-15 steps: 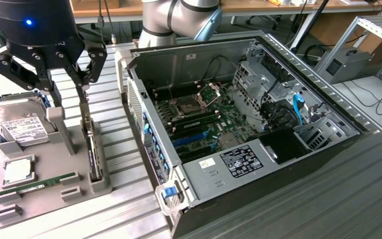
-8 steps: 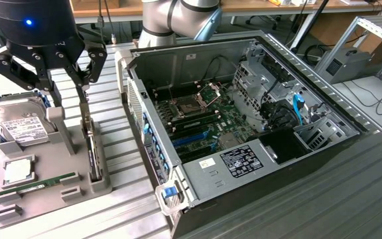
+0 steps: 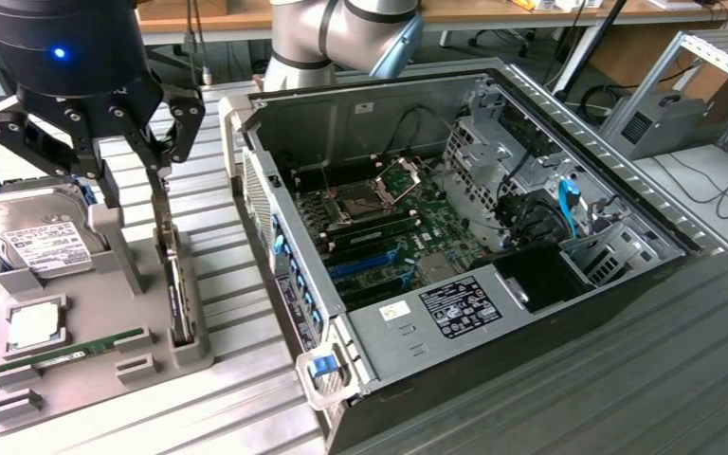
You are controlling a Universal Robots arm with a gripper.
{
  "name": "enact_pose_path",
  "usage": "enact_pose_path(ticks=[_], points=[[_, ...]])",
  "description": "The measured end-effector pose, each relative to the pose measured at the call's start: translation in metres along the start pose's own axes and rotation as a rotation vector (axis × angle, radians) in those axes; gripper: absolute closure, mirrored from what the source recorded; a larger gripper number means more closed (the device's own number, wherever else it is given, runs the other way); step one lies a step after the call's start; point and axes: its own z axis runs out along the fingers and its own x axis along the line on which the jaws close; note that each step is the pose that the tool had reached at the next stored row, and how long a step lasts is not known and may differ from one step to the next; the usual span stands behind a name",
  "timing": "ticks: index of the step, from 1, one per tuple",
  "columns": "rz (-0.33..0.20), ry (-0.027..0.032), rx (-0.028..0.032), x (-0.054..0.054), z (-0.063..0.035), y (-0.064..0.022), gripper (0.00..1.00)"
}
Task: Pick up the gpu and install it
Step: 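Pick up the gpu and move the gpu toward the slot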
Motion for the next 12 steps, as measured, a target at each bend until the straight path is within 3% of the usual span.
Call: enact_pose_path(ticks=[12], points=[[0.0, 0.0002, 0.0001, 0.0002, 0.0098, -0.0004, 0.58]])
